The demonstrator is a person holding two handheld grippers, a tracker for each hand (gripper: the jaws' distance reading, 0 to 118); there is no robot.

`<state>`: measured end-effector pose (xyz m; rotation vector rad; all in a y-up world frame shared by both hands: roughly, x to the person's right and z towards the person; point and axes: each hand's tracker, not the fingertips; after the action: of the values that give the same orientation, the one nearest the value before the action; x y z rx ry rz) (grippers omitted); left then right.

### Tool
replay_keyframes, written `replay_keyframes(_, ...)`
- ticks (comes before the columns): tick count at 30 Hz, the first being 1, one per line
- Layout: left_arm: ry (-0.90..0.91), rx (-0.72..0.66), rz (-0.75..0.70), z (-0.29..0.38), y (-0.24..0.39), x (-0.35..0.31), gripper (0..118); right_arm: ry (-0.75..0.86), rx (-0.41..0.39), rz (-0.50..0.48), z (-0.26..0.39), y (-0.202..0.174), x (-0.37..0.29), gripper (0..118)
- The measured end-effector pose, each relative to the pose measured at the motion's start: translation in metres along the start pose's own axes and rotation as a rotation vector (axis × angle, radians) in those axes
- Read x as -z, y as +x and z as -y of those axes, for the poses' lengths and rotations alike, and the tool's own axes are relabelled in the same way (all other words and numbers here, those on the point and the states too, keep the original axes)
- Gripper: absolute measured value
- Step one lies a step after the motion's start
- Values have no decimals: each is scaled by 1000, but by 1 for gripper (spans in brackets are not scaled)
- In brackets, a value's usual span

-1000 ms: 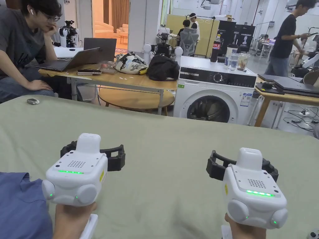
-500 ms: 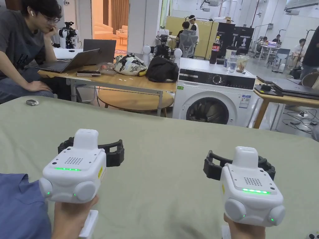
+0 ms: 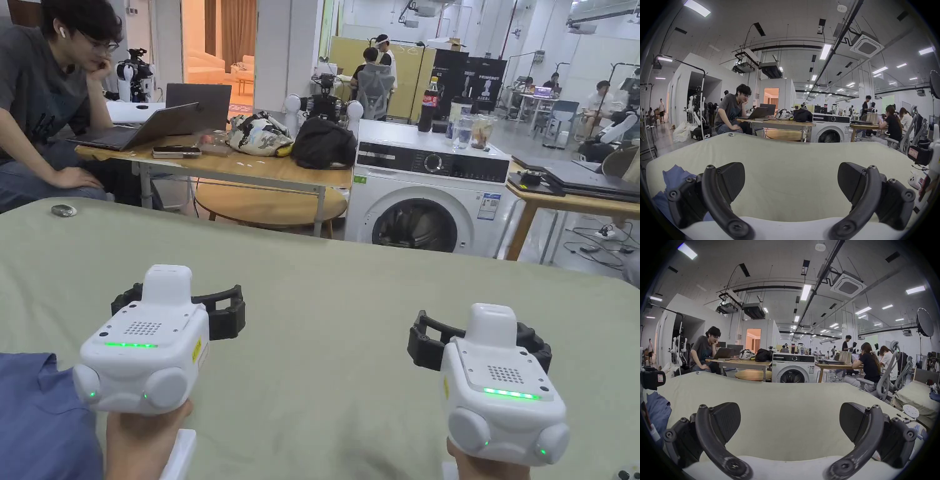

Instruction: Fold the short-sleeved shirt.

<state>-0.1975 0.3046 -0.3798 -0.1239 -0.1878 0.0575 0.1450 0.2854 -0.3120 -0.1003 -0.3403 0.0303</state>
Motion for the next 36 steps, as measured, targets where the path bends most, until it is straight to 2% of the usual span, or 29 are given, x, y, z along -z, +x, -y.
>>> replay_keyframes(2,-4,-10,3,0,-2,0,112,-4,3,6,1,0,0,118)
replay_keyframes(3,-4,-12,3,1,-3,-1,104,-5,6,7,1,-1,-1,114)
replay_keyframes(4,6,-14,10,1,-3,-3,94,-4,12,3,1,-1,-2,101)
replay_keyframes(6,20,-7,17,0,-1,-5,71,4,15,2,1,-3,-5,63)
replay_keyframes(7,23,5,14,-1,1,-6,68,4,11,7,1,-4,-5,55)
replay_keyframes(8,27,14,12,-1,3,-7,68,-6,8,23,0,-5,-4,55)
replay_keyframes(9,33,20,16,-2,4,-8,54,-13,17,25,0,-5,-3,27)
replay_keyframes(10,42,35,25,-3,6,-9,40,-10,29,29,1,-5,-3,12)
replay_keyframes(11,48,54,23,-4,8,-11,25,-1,33,32,2,-4,-4,5)
replay_keyframes(12,52,77,11,-5,12,-12,4,10,32,32,2,-4,-6,0)
replay_keyframes(13,59,90,6,-5,14,-14,0,23,32,29,2,-4,-9,0)
replay_keyframes(16,68,74,47,-8,10,-17,0,39,33,27,-2,-4,-15,0)
replay_keyframes(24,-6,80,-57,-18,-13,-22,0,-5,45,-11,-12,-22,-13,0)
replay_keyframes(30,-128,117,-120,-30,-64,-38,0,-26,22,-123,-18,-74,-11,0)
replay_keyframes(34,-266,5,-180,-40,-121,-54,0,-50,11,-225,-18,-124,-14,0)
replay_keyframes(36,-335,-78,-161,-40,-155,-62,0,-60,-1,-272,-17,-149,-17,0)
